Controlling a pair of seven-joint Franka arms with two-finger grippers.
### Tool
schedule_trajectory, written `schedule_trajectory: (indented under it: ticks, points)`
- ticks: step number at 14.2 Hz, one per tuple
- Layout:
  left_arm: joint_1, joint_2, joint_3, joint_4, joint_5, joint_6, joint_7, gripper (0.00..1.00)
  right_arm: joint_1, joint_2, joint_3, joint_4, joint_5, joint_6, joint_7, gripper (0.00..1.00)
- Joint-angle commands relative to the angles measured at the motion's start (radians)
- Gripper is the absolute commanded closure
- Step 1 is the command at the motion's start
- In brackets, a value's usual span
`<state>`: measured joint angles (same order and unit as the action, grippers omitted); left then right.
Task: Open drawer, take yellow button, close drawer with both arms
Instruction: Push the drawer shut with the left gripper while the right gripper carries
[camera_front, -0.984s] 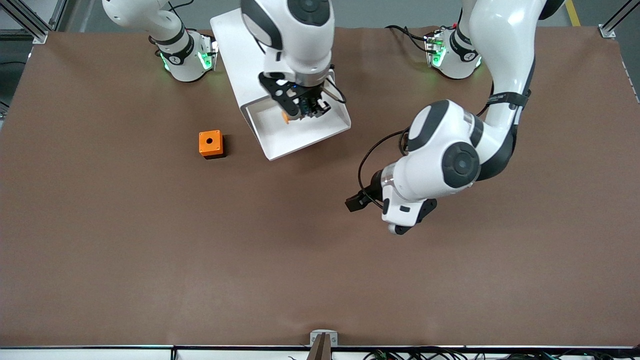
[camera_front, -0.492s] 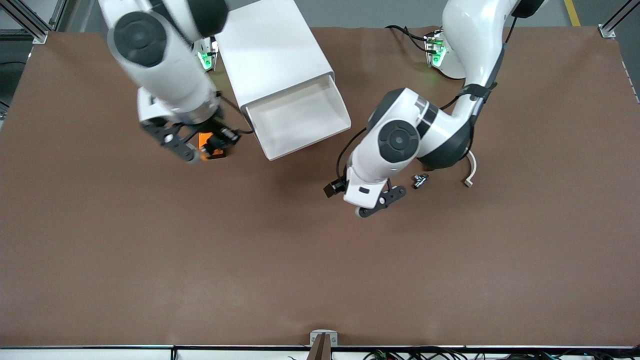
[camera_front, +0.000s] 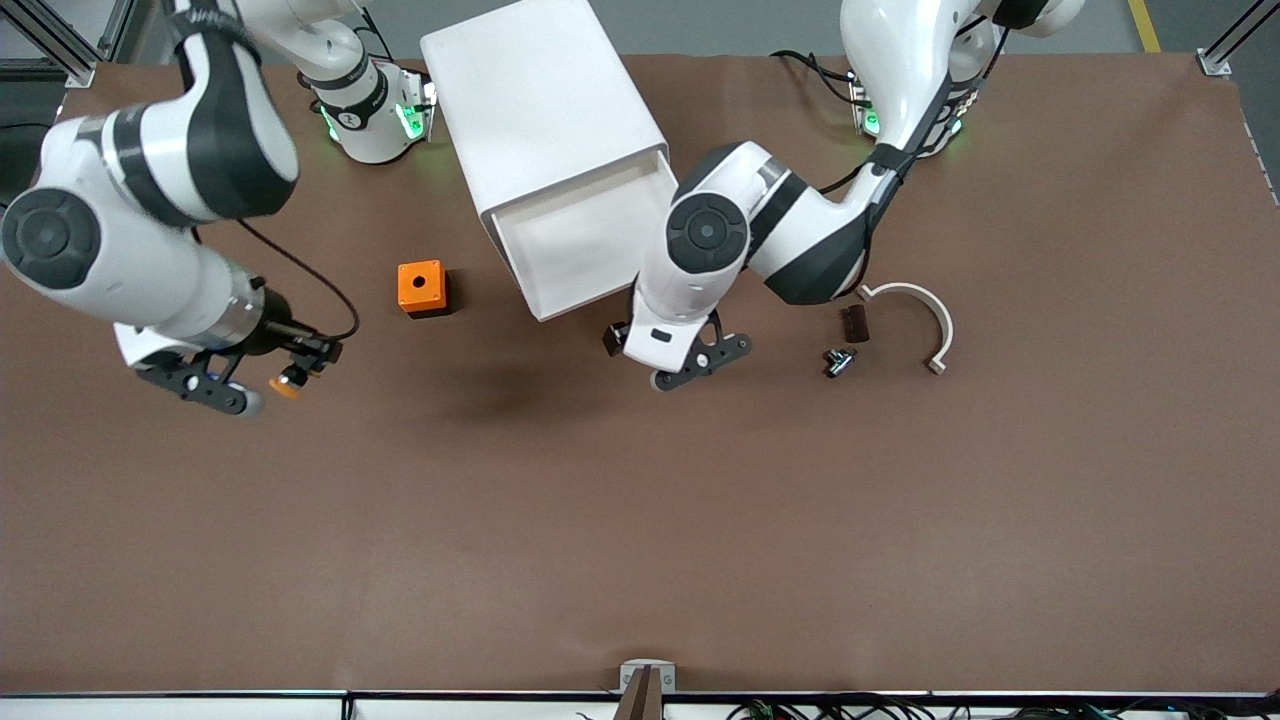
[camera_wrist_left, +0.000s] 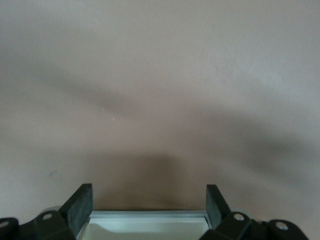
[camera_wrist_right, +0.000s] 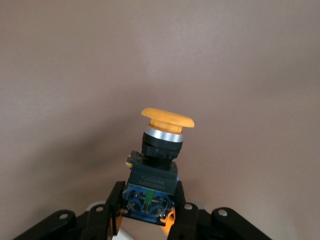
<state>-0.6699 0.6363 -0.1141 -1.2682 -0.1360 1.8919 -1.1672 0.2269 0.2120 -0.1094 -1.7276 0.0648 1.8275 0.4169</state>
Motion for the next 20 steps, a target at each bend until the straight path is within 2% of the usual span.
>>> schedule_trajectory:
  ticks: [1,4,7,11,15,20]
  points:
    - [-0.042,-0.003,0.002,-0.016,0.026,0.010,-0.051,0.01,-0.128,-0.039,0.025,-0.156,-0.011,0.165,-0.206,1.00]
    - [-0.066,0.003,0.002,-0.016,0.024,0.006,-0.075,0.01,-0.222,-0.003,0.025,-0.207,-0.011,0.263,-0.367,1.00]
    - [-0.094,0.006,0.001,-0.022,0.022,-0.002,-0.094,0.01,-0.267,0.044,0.025,-0.239,-0.011,0.325,-0.483,1.00]
    - [-0.131,0.006,-0.002,-0.023,0.006,-0.010,-0.153,0.01,-0.273,0.147,0.023,-0.237,-0.013,0.377,-0.542,1.00]
    - [-0.168,0.006,-0.007,-0.031,-0.031,-0.019,-0.199,0.01,-0.271,0.225,0.025,-0.242,-0.034,0.495,-0.598,1.00]
    - [-0.194,0.008,-0.009,-0.040,-0.152,-0.034,-0.212,0.01,-0.244,0.286,0.027,-0.250,-0.034,0.662,-0.647,1.00]
